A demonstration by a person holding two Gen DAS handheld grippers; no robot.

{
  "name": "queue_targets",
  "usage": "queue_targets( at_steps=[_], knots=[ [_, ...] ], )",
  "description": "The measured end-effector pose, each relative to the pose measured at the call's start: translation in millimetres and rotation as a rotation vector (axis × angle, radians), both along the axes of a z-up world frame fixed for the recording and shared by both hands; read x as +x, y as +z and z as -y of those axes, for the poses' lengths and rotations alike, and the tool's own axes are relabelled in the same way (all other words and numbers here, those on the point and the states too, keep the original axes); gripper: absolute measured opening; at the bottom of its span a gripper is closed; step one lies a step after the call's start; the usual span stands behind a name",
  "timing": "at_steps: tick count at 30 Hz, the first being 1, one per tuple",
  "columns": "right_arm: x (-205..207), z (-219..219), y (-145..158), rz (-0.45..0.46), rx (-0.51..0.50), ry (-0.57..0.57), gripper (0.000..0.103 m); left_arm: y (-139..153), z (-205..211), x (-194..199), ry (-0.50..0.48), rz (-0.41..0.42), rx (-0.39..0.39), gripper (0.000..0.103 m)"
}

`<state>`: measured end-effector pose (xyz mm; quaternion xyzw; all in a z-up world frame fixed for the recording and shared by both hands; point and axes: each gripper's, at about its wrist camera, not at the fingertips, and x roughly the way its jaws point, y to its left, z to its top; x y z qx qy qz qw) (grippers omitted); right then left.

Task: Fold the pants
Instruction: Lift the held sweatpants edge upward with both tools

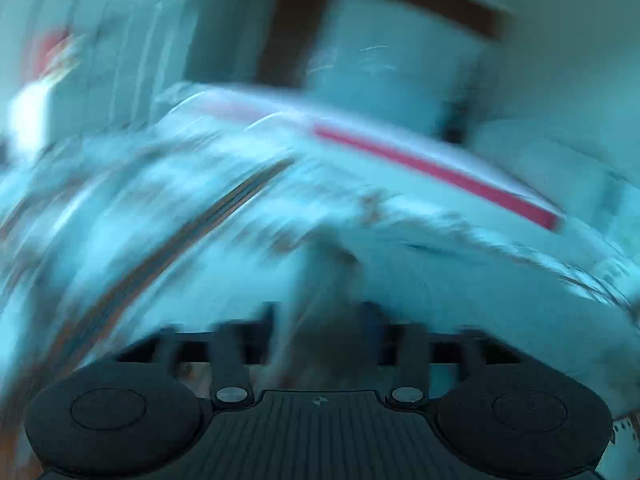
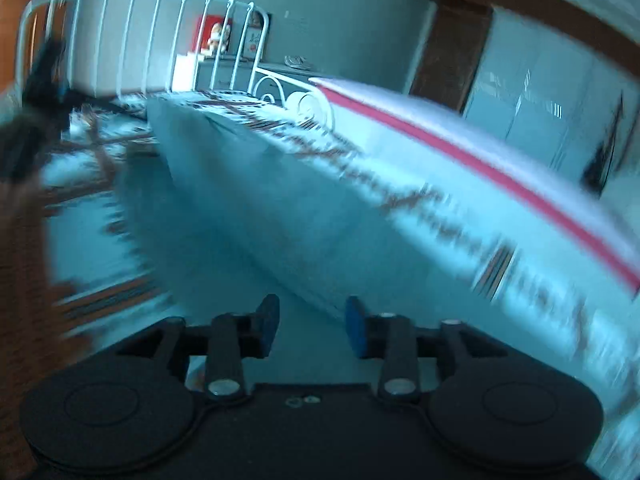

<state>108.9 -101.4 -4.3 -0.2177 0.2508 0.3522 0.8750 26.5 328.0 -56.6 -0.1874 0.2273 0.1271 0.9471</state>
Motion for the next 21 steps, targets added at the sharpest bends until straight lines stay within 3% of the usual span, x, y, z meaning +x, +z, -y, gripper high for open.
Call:
queue_targets(
  at_steps=[3, 5, 8, 16, 21],
  knots=[
    [-20.3, 22.2, -7.1, -0.028, 0.047, -0.064, 0.026, -9.7, 0.8, -33.2, 0.046, -0.003, -0.083, 0.058],
    [-14.9, 23.6, -2.3, -0.033, 0.067, -0.09, 0.026, -9.2, 2.8, -38.8, 0.058, 0.01, -0.146, 0.058],
    [-11.7, 29.1, 4.0, -0.049, 0.162, -0.166, 0.026, -5.4, 15.8, -24.9, 0.048, 0.016, -0.18, 0.058],
    [10.8, 29.8, -7.5, -0.059, 0.198, -0.293, 0.027, 5.7, 48.1, 34.0, 0.01, -0.031, -0.172, 0.057],
    [41.5, 33.6, -20.6, -0.182, 0.29, -0.366, 0.028, 6.9, 49.8, 39.3, 0.047, -0.039, -0.17, 0.057]
  ],
)
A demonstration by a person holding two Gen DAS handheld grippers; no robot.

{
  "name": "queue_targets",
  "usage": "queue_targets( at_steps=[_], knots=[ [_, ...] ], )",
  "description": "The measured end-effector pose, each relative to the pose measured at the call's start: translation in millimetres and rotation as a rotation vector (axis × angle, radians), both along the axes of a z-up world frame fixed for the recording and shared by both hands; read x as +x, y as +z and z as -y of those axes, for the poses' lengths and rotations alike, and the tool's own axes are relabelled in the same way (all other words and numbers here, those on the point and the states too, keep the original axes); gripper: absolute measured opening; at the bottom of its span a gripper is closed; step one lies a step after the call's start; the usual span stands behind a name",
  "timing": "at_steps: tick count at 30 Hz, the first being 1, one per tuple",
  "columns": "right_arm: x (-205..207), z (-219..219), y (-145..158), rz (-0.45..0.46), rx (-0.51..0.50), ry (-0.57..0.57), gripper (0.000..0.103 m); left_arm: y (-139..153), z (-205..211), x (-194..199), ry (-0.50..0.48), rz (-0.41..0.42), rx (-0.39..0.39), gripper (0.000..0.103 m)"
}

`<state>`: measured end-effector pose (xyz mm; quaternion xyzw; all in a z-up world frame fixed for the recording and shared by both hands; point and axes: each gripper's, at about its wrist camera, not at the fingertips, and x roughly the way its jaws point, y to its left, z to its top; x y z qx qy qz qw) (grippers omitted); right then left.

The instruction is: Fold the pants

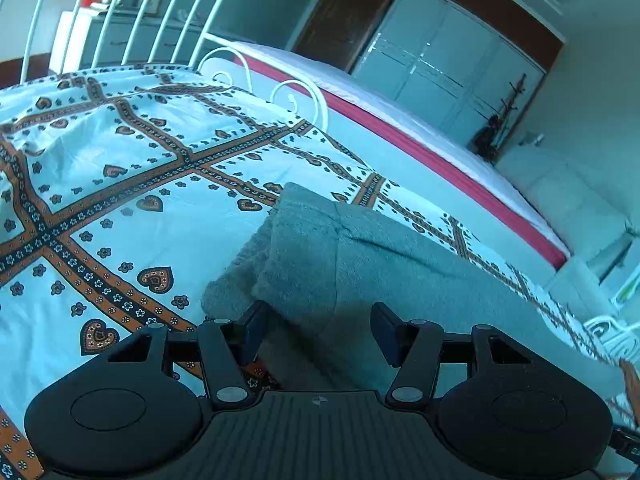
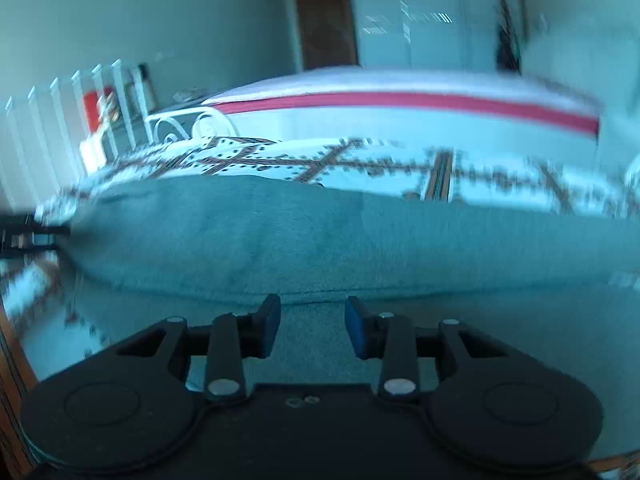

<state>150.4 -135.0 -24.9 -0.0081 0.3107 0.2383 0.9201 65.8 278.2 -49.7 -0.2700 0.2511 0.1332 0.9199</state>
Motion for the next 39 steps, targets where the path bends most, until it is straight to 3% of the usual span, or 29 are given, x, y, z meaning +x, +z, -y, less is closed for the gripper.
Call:
queue_targets(
  at_steps=[6, 11, 14, 16, 17, 18, 21, 23, 26, 28, 30, 33, 35, 37, 39],
  knots=[
    [41.3, 17.1, -25.4, -0.228, 0.269, -0.129, 0.03, -0.4, -5.8, 2.3, 0.018, 0.0, -0.018, 0.057],
    [58.9, 29.5, -44.0, -0.34, 0.488, -0.217, 0.03, 1.4, -13.8, 17.3, 0.028, -0.002, -0.051, 0.057],
    [68.8, 34.4, -49.8, -0.384, 0.568, -0.271, 0.02, -2.9, -19.7, 24.4, 0.057, -0.019, -0.088, 0.041],
    [73.7, 35.9, -50.5, -0.402, 0.57, -0.294, 0.0, -5.4, -24.6, 26.0, 0.057, -0.007, -0.113, 0.033],
    [73.7, 35.5, -47.1, -0.392, 0.56, -0.283, 0.0, -3.6, -26.5, 26.0, 0.053, 0.0, -0.115, 0.026],
    [68.8, 34.1, -40.0, -0.361, 0.539, -0.262, 0.0, 0.5, -29.5, 23.0, 0.054, 0.024, -0.126, 0.012],
    [35.6, 32.4, -5.8, -0.234, 0.472, -0.184, 0.0, 16.4, -39.0, 9.4, 0.028, 0.095, -0.121, 0.012],
    [10.0, 36.4, 6.7, -0.193, 0.453, -0.141, 0.0, 16.9, -40.5, 3.6, 0.01, 0.078, -0.091, 0.012],
    [-10.4, 35.2, -8.6, -0.24, 0.4, -0.104, 0.0, -4.7, -42.5, 4.7, -0.005, -0.034, -0.058, 0.013],
    [-8.1, 32.0, -32.7, -0.331, 0.355, -0.125, 0.002, -12.9, -46.4, -2.0, 0.007, -0.013, -0.095, 0.015],
    [-10.3, 41.0, -40.2, -0.336, 0.414, -0.152, 0.009, -8.5, -45.3, -3.1, 0.015, -0.003, -0.094, 0.019],
    [-8.6, 42.5, -35.2, -0.326, 0.397, -0.198, 0.014, -5.1, -41.0, 5.5, 0.002, -0.037, -0.052, 0.021],
    [-6.1, 40.7, -37.7, -0.347, 0.398, -0.208, 0.013, -4.4, -41.7, 10.2, 0.003, -0.048, -0.055, 0.021],
    [-3.9, 36.4, -35.4, -0.346, 0.387, -0.211, 0.0, -1.4, -43.3, 14.0, 0.0, -0.044, -0.054, 0.018],
    [-9.0, 35.8, -28.0, -0.306, 0.398, -0.194, 0.0, 9.3, -45.5, 11.6, -0.006, 0.0, -0.058, 0.015]
  ],
)
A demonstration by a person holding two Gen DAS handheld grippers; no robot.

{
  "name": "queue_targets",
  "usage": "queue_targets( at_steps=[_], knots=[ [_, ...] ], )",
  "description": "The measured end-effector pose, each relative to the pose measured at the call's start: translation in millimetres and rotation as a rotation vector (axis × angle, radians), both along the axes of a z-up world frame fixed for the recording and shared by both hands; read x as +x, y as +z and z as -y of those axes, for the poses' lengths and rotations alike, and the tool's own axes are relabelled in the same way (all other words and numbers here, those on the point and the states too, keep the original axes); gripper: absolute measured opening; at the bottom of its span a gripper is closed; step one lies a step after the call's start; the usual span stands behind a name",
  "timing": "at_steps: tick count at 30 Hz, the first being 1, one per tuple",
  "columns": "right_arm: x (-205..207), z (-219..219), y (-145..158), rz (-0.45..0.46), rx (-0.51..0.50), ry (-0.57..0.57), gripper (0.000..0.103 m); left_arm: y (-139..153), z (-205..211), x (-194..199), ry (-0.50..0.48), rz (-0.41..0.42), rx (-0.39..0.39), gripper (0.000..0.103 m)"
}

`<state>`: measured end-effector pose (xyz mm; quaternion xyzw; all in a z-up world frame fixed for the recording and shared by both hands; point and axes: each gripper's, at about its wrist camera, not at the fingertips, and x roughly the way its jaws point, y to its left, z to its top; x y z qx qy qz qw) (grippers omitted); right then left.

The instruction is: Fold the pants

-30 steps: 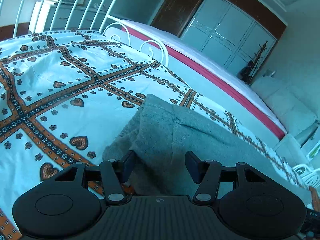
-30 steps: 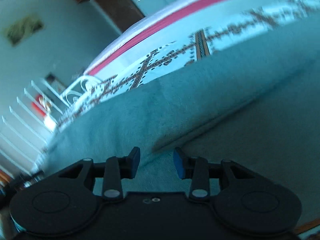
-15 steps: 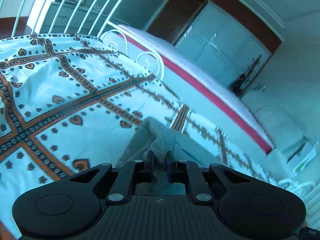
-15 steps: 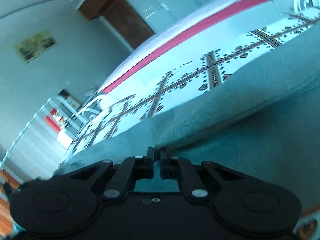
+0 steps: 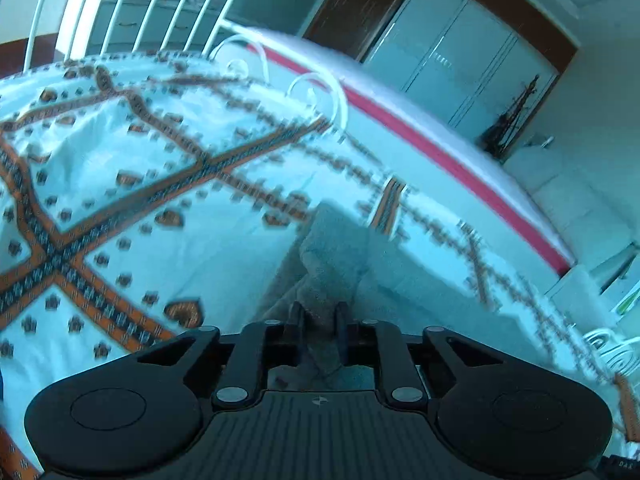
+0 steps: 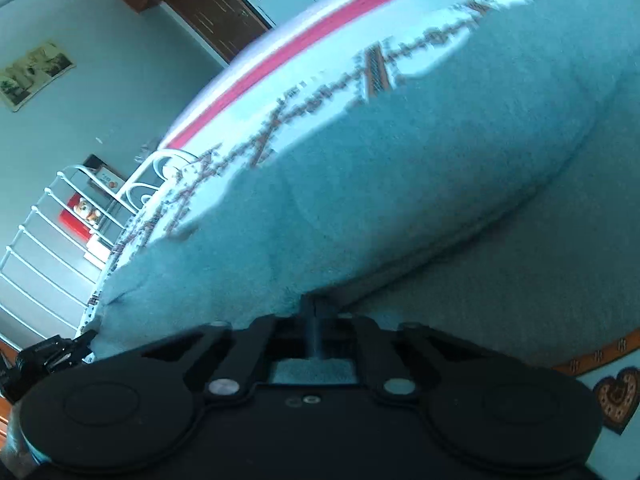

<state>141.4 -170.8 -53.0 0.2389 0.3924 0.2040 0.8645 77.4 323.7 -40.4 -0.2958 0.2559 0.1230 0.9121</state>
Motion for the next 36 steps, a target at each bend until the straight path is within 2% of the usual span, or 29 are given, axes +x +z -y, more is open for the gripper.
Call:
queue_targets(
  at_steps=[2, 4, 5, 7, 8, 9, 10, 15, 23, 27, 28, 29, 30, 32, 33, 36],
  knots=[
    [-9.0, 1.7, 18.3, 0.063, 0.026, 0.018, 0.0, 11.2, -2.9, -5.7, -0.006, 0.047, 0.001, 0.015],
    [-23.8, 0.9, 32.4, 0.114, 0.04, 0.056, 0.0, 13.3, -5.0, -10.2, -0.015, 0.052, 0.012, 0.015],
    [-25.2, -2.1, 32.6, 0.108, 0.035, 0.076, 0.0, 8.8, -5.9, -10.2, -0.016, 0.031, 0.026, 0.015],
    [-26.2, -6.0, 24.1, 0.079, -0.047, 0.08, 0.0, -10.0, -8.5, -3.6, -0.017, -0.055, 0.018, 0.015],
    [-23.4, -5.5, 16.3, 0.057, -0.067, 0.054, 0.0, -15.3, -8.2, -4.1, -0.009, -0.056, 0.008, 0.016],
    [-18.2, -0.9, 8.7, 0.012, -0.037, 0.026, 0.011, -15.0, -7.2, -6.7, 0.002, -0.031, 0.003, 0.019],
    [-13.9, 6.5, 1.0, -0.03, 0.01, 0.001, 0.018, -13.6, -5.9, -7.8, 0.011, -0.022, 0.002, 0.021],
    [-3.2, 22.7, -5.4, -0.034, 0.094, -0.066, 0.018, -15.1, -1.8, -5.8, 0.019, -0.028, 0.021, 0.034],
    [16.8, 15.4, -14.7, -0.049, 0.159, -0.105, 0.018, -19.8, 6.8, -4.2, 0.053, -0.012, 0.039, 0.037],
    [23.0, 21.8, -21.9, -0.135, 0.278, -0.164, 0.018, -21.2, 6.7, -1.5, 0.064, -0.013, 0.024, 0.037],
    [23.4, 21.9, -23.5, -0.143, 0.291, -0.167, 0.01, -22.0, 6.2, 0.1, 0.062, -0.019, 0.023, 0.037],
    [25.3, 21.5, -27.1, -0.151, 0.287, -0.174, 0.002, -22.1, 5.9, 1.5, 0.06, -0.023, 0.022, 0.032],
    [25.4, 24.2, -29.1, -0.155, 0.28, -0.176, 0.0, -20.7, 5.0, 2.1, 0.059, -0.018, 0.017, 0.023],
    [18.7, 26.1, -19.6, -0.108, 0.261, -0.162, 0.0, -11.6, -0.7, -1.9, 0.057, 0.03, -0.006, 0.016],
    [10.4, 24.2, -6.8, -0.06, 0.238, -0.14, 0.0, -5.5, -3.4, -5.5, 0.047, 0.066, -0.012, 0.015],
    [-24.5, 18.5, 27.8, 0.067, 0.172, -0.058, 0.0, 7.0, -7.6, -10.8, 0.024, 0.088, 0.035, 0.015]
  ],
)
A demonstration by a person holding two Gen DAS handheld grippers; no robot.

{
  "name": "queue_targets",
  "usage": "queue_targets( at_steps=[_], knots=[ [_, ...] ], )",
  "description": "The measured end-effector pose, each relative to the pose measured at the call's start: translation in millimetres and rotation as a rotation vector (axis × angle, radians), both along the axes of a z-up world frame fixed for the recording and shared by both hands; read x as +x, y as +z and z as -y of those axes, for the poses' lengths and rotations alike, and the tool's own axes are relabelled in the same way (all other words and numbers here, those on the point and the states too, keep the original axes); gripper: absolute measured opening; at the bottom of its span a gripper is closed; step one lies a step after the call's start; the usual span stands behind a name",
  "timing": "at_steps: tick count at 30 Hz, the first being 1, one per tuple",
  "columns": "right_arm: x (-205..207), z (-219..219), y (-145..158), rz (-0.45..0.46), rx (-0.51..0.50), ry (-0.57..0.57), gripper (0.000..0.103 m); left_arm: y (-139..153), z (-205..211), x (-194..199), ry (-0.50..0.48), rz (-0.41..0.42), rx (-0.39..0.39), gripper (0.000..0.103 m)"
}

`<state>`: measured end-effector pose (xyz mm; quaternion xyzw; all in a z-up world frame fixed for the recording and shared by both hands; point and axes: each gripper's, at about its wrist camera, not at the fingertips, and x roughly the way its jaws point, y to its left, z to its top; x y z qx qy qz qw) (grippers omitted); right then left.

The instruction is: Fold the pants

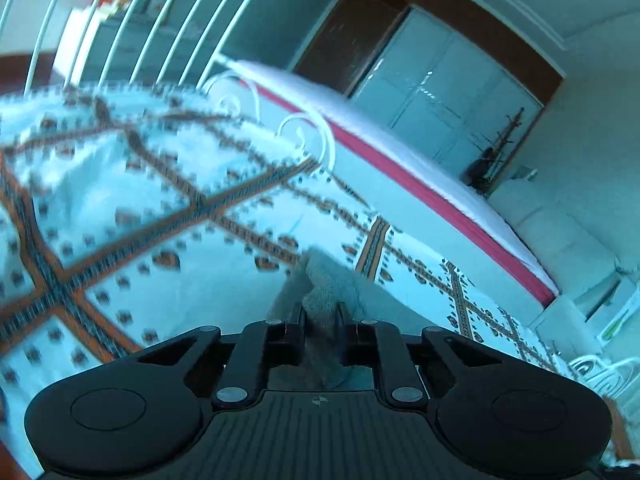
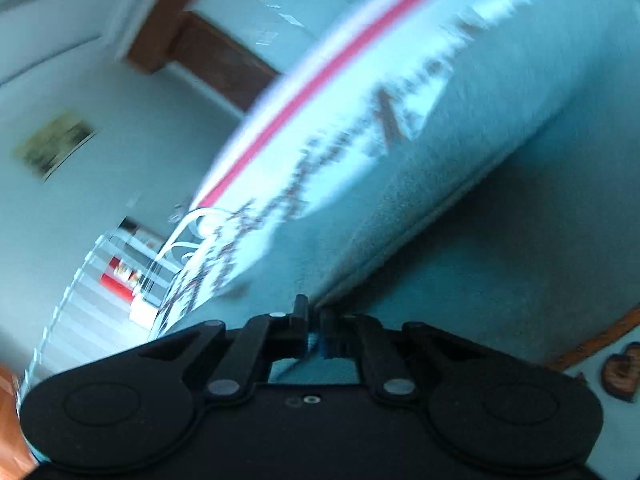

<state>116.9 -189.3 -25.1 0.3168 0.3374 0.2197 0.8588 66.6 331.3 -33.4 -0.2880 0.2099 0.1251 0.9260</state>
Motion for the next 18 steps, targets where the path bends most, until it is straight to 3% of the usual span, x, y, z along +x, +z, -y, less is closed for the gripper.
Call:
queue_targets(
  at_steps=[2, 4, 6, 13, 18],
  knots=[
    [-10.3, -7.3, 0.1, 0.005, -0.066, 0.038, 0.0, -7.9, -5.9, 6.4, -0.007, -0.075, 0.027, 0.015],
    [0.1, -17.4, -24.7, -0.105, -0.142, 0.062, 0.0, -25.3, -7.5, 16.7, -0.035, -0.18, 0.019, 0.015],
    [1.6, -15.9, -39.1, -0.125, -0.126, 0.05, 0.0, -23.7, -5.9, 14.3, -0.029, -0.165, 0.027, 0.016],
    [-7.8, -13.4, -8.4, 0.014, -0.126, 0.041, 0.0, -0.7, 3.7, 8.0, -0.037, -0.063, 0.085, 0.016],
    [-6.6, -7.7, 4.1, 0.089, -0.094, 0.02, 0.0, 8.9, 4.9, 6.6, -0.044, -0.004, 0.078, 0.016]
  ],
)
